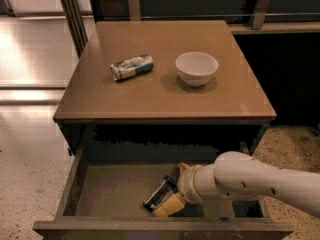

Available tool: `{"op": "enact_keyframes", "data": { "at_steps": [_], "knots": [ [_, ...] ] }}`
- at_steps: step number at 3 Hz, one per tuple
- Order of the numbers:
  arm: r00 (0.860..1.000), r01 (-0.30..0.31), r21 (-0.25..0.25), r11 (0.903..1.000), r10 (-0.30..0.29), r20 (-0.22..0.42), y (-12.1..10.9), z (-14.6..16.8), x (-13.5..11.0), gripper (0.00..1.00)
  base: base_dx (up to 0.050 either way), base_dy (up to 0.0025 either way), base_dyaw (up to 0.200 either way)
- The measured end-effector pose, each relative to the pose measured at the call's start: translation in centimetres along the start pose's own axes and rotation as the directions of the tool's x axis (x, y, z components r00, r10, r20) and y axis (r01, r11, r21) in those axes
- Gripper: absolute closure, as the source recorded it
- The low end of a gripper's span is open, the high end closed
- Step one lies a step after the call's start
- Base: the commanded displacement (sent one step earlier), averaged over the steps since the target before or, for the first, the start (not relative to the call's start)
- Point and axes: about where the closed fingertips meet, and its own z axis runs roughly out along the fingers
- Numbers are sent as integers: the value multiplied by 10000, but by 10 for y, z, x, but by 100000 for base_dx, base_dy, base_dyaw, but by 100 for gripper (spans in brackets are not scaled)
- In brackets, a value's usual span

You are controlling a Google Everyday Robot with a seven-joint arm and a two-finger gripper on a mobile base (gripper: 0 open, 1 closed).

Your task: Pick rxbar blueberry from top drawer and place on counter

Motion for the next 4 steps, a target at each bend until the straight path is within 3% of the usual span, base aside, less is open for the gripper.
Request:
{"op": "enact_keyframes", "data": {
  "at_steps": [1,2,4],
  "knots": [
    [10000,0,0,10000,0,0,0,0,0,0,0,0,0],
    [10000,1,0,10000,-1,0,0,0,0,19,0,0,0],
    [10000,1,-1,10000,-1,0,0,0,0,65,0,0,0]
  ]
}}
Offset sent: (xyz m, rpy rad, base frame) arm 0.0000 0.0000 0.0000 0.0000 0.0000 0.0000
